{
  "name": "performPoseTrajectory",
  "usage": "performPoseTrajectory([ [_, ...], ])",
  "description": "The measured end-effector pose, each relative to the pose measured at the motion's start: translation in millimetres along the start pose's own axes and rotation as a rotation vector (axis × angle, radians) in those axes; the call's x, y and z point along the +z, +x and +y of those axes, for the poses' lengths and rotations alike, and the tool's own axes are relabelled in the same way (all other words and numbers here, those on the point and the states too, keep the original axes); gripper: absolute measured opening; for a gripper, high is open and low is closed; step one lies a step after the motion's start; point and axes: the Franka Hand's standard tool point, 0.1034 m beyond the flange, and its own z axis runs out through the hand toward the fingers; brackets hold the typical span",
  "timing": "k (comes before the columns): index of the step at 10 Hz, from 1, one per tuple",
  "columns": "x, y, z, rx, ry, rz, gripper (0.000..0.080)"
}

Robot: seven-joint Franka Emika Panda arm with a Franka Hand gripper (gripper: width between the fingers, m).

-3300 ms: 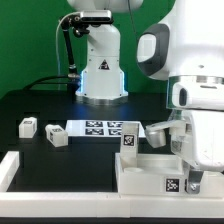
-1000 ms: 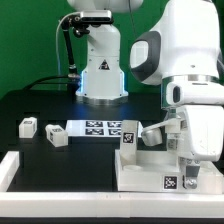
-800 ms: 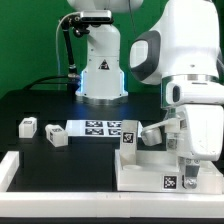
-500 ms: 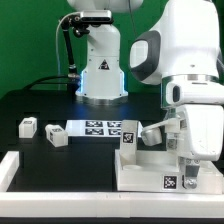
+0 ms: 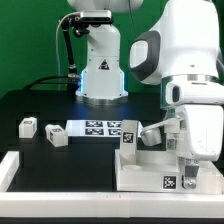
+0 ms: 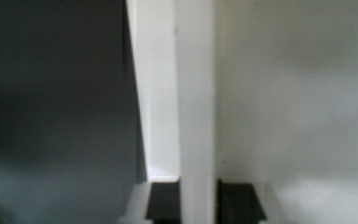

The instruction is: Assemble square table

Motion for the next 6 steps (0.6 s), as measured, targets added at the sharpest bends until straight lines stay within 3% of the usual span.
performPoseTrajectory([
  [2,-2.4,4.0,-14.7,-0.025,0.013,-0.010,0.0084],
  [6,-1.1,2.1,-12.6,-0.022,0.011,-0.011,0.0087],
])
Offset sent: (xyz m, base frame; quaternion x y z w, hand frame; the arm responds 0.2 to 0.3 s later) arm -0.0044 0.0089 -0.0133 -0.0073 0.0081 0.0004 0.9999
